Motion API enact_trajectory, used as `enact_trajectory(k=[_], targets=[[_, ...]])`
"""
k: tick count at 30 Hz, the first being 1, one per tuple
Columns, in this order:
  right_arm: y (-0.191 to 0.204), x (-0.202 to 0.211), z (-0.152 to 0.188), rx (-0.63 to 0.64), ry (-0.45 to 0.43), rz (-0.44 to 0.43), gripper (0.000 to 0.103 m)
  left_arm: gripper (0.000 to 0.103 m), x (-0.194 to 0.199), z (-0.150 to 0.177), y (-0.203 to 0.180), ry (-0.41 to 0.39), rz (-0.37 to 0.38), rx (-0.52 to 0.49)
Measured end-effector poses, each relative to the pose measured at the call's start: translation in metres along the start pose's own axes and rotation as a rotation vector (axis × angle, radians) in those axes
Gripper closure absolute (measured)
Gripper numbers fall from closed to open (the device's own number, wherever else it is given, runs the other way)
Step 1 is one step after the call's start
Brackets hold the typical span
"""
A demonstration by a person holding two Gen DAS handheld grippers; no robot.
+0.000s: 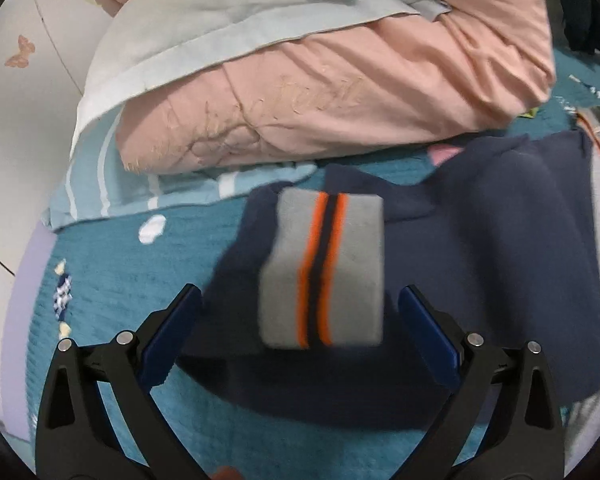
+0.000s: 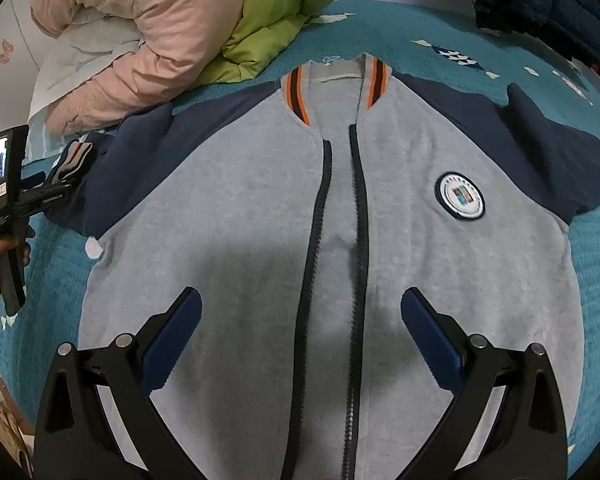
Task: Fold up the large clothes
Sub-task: 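Move both grippers down toward the grey jacket's sleeve cuffs, then grasp the striped cuff with the left gripper and lift it across the jacket body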
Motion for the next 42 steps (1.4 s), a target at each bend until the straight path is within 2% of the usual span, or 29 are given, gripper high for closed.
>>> enact_trajectory(k=[1, 3, 6, 8, 11, 13, 16, 21, 25, 27, 28, 29, 30, 31, 32, 34, 36, 39, 42], targets=[[0.001, -0.001, -0.002, 0.001, -0.003, 0.0, 0.007, 0.016, -0.002, -0.002, 0.004, 0.005, -0.004, 0.008], [0.003, -0.003, -0.007, 0.003, -0.009, -0.002, 0.007, 0.037, -0.006, -0.004, 0.01, 0.026, 0.035, 0.041], [0.009, -0.005, -0.013, 0.008, -0.013, -0.008, 0.007, 0.051, -0.01, -0.005, 0.015, 0.045, 0.032, 0.031], [0.015, -0.006, -0.018, 0.021, -0.015, -0.012, 0.007, 0.075, -0.005, -0.006, 0.014, 0.046, 0.078, 0.055], [0.026, -0.005, -0.026, 0.043, -0.029, -0.019, 0.007, 0.083, 0.01, -0.008, 0.017, 0.03, 0.128, 0.09], [0.035, -0.005, -0.031, 0.06, -0.039, -0.025, 0.007, 0.085, 0.019, -0.009, 0.021, 0.023, 0.141, 0.097], [0.052, -0.009, -0.042, 0.084, -0.052, -0.044, 0.007, 0.086, 0.042, -0.015, 0.03, -0.007, 0.239, 0.194], [0.077, -0.024, -0.063, 0.108, -0.077, -0.07, 0.007, 0.089, 0.078, -0.023, 0.041, -0.044, 0.329, 0.275], [0.086, -0.043, -0.075, 0.143, -0.08, -0.011, 0.007, 0.09, 0.1, -0.03, 0.045, -0.064, 0.415, 0.333], [0.094, -0.05, -0.08, 0.151, -0.088, -0.044, 0.009, 0.09, 0.108, -0.032, 0.041, -0.062, 0.458, 0.343], [0.099, -0.052, -0.083, 0.155, -0.094, -0.065, 0.019, 0.09, 0.114, -0.034, 0.038, -0.064, 0.491, 0.352], [0.106, -0.055, -0.085, 0.166, -0.091, -0.095, 0.042, 0.09, 0.119, -0.036, 0.036, -0.068, 0.514, 0.359], [0.112, -0.059, -0.086, 0.174, -0.075, -0.114, 0.053, 0.09, 0.125, -0.039, 0.032, -0.075, 0.537, 0.367], [0.12, -0.065, -0.086, 0.177, -0.05, -0.154, 0.071, 0.09, 0.135, -0.044, 0.025, -0.091, 0.574, 0.368], [0.128, -0.071, -0.086, 0.171, -0.026, -0.204, 0.083, 0.09, 0.143, -0.048, 0.019, -0.103, 0.598, 0.368], [0.14, -0.083, -0.083, 0.144, 0.025, -0.276, 0.088, 0.09, 0.162, -0.059, 0.001, -0.123, 0.646, 0.353], [0.146, -0.1, -0.077, 0.108, 0.087, -0.311, 0.088, 0.09, 0.18, -0.069, -0.018, -0.14, 0.703, 0.342], [0.141, -0.111, -0.075, 0.041, 0.109, -0.359, 0.09, 0.09, 0.206, -0.086, -0.061, -0.147, 0.805, 0.324], [0.13, -0.105, -0.075, -0.028, 0.121, -0.445, 0.091, 0.09, 0.219, -0.098, -0.1, -0.145, 0.863, 0.298]])
Point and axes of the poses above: each gripper's, at about its wrist camera, not at the fingertips, and x roughly against the way its jaws point, y to its left, z to its underside, the point moved 9 cm from there along -x, roughly the way its jaws point, and after that the axes turned 6 degrees about x, right-handed, at the moved point
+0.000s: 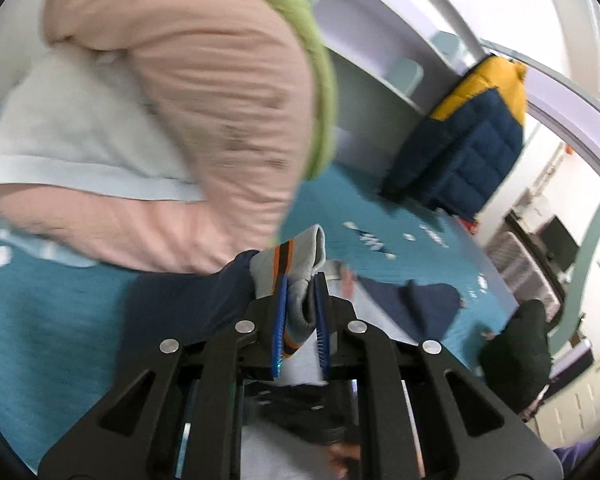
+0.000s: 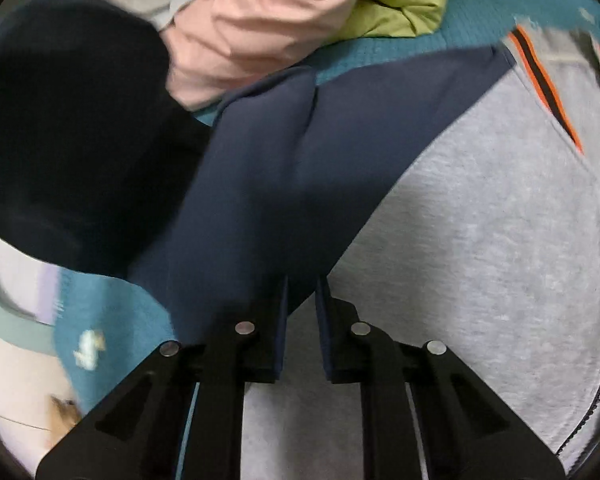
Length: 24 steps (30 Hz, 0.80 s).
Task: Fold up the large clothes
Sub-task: 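Grasp the striped cuff with the left gripper and lift it across the jacket body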
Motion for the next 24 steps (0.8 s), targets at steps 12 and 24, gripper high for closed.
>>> enact_trajectory(k=[12, 24], targets=[[-0.187, 0.186, 0.051, -0.037, -0.184, 0.32, 0.085, 0.09, -0.136, 0.041, -0.158, 0.091, 0.191, 0.036], [-0.363, 0.388, 0.083, -0.041, -0.297, 0.836, 0.073, 0.09, -0.277, 0.135, -0.207, 0.272, 0.103, 0.075]])
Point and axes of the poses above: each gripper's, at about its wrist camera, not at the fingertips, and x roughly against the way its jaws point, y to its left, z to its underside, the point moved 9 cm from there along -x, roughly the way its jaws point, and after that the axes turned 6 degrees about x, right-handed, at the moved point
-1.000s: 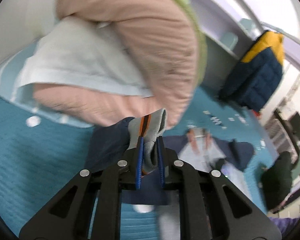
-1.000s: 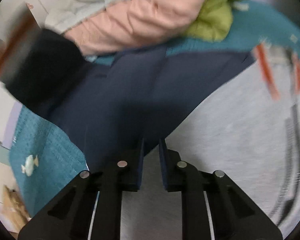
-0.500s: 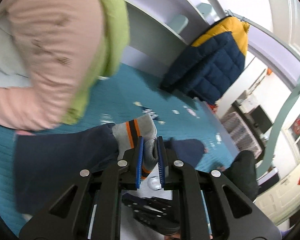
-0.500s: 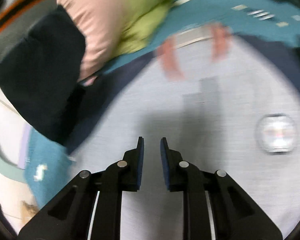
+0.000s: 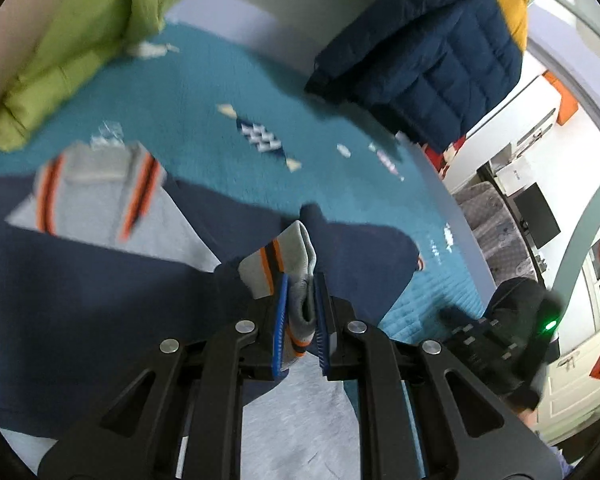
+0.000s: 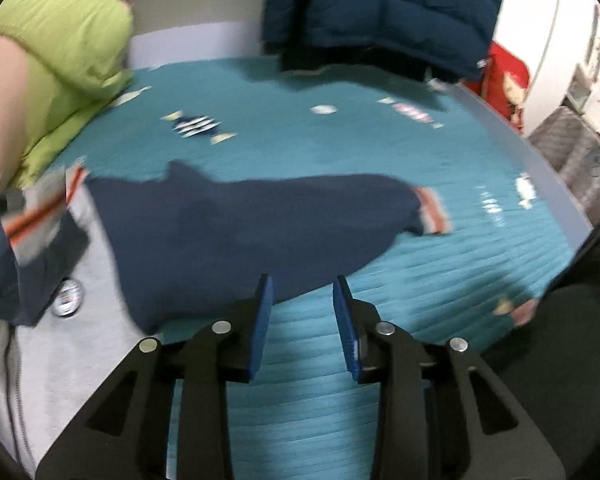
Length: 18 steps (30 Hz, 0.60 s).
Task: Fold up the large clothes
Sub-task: 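Grasp the striped cuff with the left gripper and lift it across the jacket body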
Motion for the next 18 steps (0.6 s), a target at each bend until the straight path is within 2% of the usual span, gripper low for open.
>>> enact_trajectory(k=[5, 8, 9, 11, 14, 16, 17, 18], targets=[[-0.038, -0.009, -0.012, -0.06, 0.009, 0.053, 0.07, 0.09, -0.03, 0.012, -0.006, 0.027, -0.003, 0.0], [-0.062, -0.021, -0.024, -0.14, 0.035, 0.077, 0.069, 0.09, -0.048, 0.019, -0.012, 0.042, -0.011, -0.008], [-0.069, -0.025, -0.031, -0.171, 0.035, 0.081, 0.069, 0.09, -0.057, 0.023, -0.013, 0.055, -0.021, -0.011], [-0.092, -0.034, -0.037, -0.254, 0.057, 0.095, 0.061, 0.09, -0.069, 0.032, -0.013, 0.071, -0.039, -0.018], [-0.11, -0.049, -0.042, -0.376, 0.111, 0.067, 0.058, 0.089, -0.082, 0.044, -0.01, 0.094, -0.037, -0.001], [-0.119, -0.067, -0.042, -0.454, 0.176, 0.05, 0.056, 0.078, -0.087, 0.054, -0.012, 0.127, -0.008, 0.0], [-0.122, -0.076, -0.041, -0.479, 0.212, 0.042, 0.056, 0.075, -0.087, 0.056, -0.015, 0.133, 0.006, 0.0], [-0.124, -0.089, -0.035, -0.537, 0.26, 0.024, 0.056, 0.065, -0.085, 0.057, -0.02, 0.133, 0.03, -0.005]])
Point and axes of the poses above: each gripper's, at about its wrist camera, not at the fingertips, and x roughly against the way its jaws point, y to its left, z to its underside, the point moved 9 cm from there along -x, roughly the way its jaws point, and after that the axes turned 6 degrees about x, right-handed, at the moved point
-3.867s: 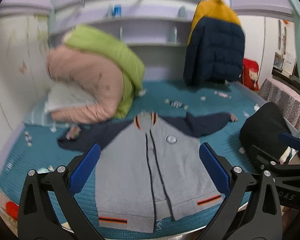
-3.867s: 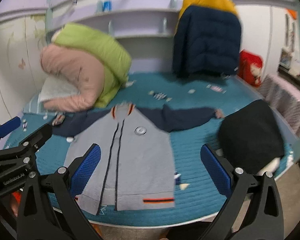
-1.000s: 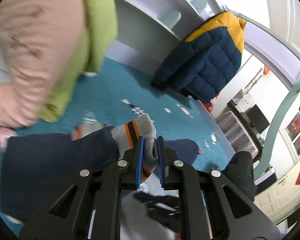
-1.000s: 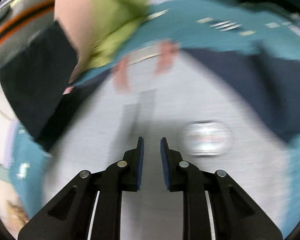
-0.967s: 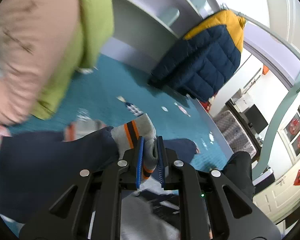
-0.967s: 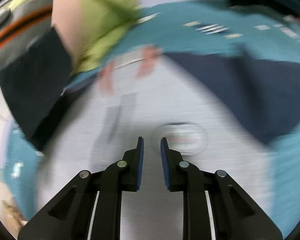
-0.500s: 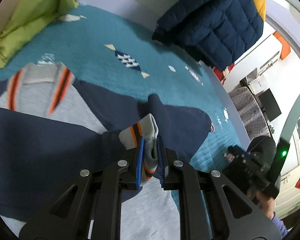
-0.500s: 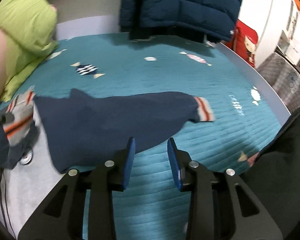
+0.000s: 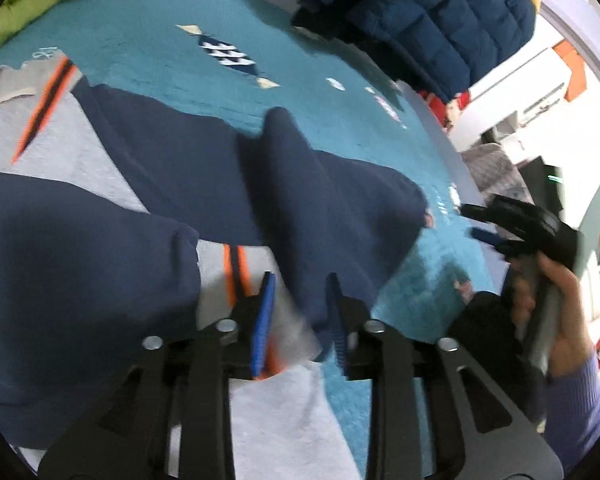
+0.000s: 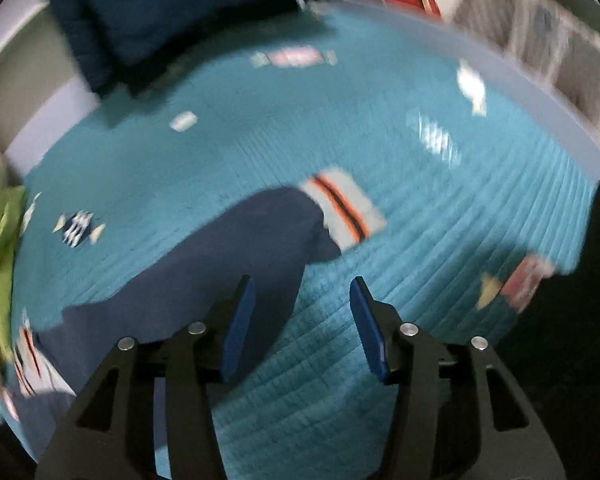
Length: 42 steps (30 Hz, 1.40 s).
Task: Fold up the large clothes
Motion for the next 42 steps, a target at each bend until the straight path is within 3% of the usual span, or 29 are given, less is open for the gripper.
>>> enact_trajectory(k=[2, 4, 7, 9, 11, 14, 18, 19, 20, 21, 23, 26, 31, 34, 38, 42], targets=[[-0.012, -0.026, 0.003, -0.126, 0.086, -0.019, 0.056, 0.052, 0.012, -0.002, -0.011, -0.023, 0.032, -0.031], [-0.023, -0.042, 0.003, -0.197, 0.112, -0.002, 0.056, 0.036, 0.031, -0.009, -0.017, -0.068, 0.043, -0.052], [-0.033, -0.056, 0.001, -0.267, 0.113, -0.007, 0.056, 0.031, 0.05, -0.02, 0.006, -0.129, -0.155, -0.115], [-0.04, -0.063, 0.0, -0.346, 0.094, -0.064, 0.056, 0.031, 0.06, -0.025, 0.031, -0.15, -0.303, -0.15], [-0.05, -0.071, 0.001, -0.441, 0.073, -0.14, 0.056, 0.031, 0.072, -0.024, 0.06, -0.156, -0.396, -0.136], [-0.05, -0.082, 0.003, -0.522, 0.068, -0.252, 0.052, 0.031, 0.086, -0.019, 0.093, -0.162, -0.488, -0.125], [-0.043, -0.078, -0.008, -0.523, -0.003, -0.327, 0.051, 0.031, 0.099, -0.009, 0.125, -0.144, -0.565, -0.11], [-0.039, -0.077, -0.009, -0.494, -0.009, -0.322, 0.054, 0.031, 0.104, -0.008, 0.13, -0.147, -0.571, -0.103], [-0.035, -0.078, -0.009, -0.455, -0.004, -0.311, 0.069, 0.03, 0.109, -0.007, 0.134, -0.147, -0.571, -0.097], [-0.032, -0.077, -0.011, -0.433, -0.009, -0.305, 0.078, 0.03, 0.113, -0.006, 0.139, -0.149, -0.57, -0.084], [-0.028, -0.064, -0.013, -0.383, -0.057, -0.293, 0.082, 0.029, 0.123, -0.006, 0.144, -0.159, -0.568, -0.07], [-0.013, -0.032, -0.024, -0.246, -0.164, -0.248, 0.083, 0.028, 0.138, -0.006, 0.147, -0.174, -0.59, -0.075], [0.034, 0.063, -0.018, -0.023, -0.378, -0.257, 0.083, 0.027, 0.173, -0.005, 0.161, -0.204, -0.656, -0.072], [0.072, 0.116, -0.003, 0.086, -0.464, -0.291, 0.083, 0.026, 0.193, 0.0, 0.171, -0.21, -0.672, -0.05], [0.139, 0.168, 0.019, 0.241, -0.53, -0.309, 0.083, 0.022, 0.221, 0.009, 0.187, -0.226, -0.694, -0.01], [0.213, 0.197, 0.067, 0.399, -0.548, -0.333, 0.083, 0.021, 0.246, 0.022, 0.206, -0.221, -0.714, 0.032]])
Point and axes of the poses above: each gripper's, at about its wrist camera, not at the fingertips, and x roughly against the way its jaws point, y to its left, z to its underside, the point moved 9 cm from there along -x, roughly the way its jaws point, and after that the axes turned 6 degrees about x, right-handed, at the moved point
